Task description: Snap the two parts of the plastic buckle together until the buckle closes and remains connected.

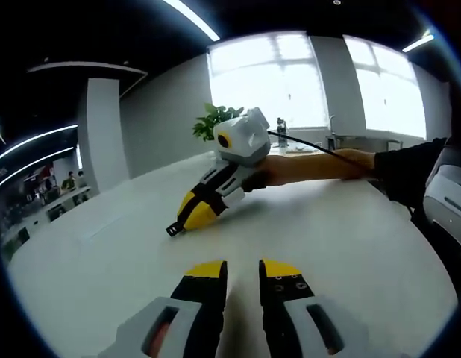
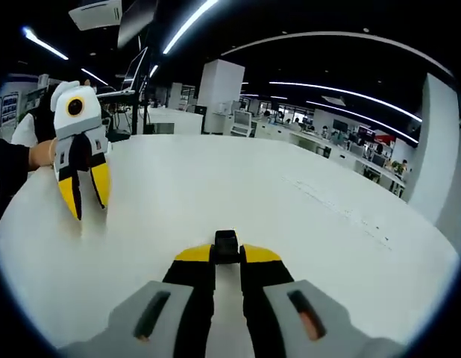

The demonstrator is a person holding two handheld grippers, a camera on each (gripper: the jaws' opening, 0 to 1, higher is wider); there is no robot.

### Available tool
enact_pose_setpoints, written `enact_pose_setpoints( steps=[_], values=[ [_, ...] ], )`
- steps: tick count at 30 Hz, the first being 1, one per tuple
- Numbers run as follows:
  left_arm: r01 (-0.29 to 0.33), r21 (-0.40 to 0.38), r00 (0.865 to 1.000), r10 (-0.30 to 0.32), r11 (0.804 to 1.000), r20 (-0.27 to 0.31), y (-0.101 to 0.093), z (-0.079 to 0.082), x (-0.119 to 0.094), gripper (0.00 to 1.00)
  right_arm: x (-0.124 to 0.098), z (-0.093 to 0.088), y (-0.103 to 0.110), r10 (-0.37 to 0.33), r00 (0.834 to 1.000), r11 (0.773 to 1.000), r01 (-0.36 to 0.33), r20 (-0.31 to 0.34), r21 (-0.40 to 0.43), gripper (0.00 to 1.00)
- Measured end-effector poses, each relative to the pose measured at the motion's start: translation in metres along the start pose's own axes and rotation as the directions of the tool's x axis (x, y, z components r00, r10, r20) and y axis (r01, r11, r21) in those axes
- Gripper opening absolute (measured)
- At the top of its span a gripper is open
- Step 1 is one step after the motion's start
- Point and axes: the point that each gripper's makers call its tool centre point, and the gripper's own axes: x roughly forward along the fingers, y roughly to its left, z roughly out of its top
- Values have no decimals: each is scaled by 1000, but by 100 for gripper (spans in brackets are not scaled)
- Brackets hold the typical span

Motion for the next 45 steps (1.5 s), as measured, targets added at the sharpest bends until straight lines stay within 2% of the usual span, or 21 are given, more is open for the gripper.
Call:
enact_pose_setpoints(
  steps=[19, 45],
  values=[
    [4, 5, 1000, -4, 1000, -7, -2, -2, -1, 16, 3, -5, -3, 2, 1000, 999, -2, 3, 48, 13],
    [6, 11, 1000, -6, 1000, -10, -1, -1, -1, 16, -2, -7, -15, -43, 999, 996, 42, 8, 81, 14]
  ],
)
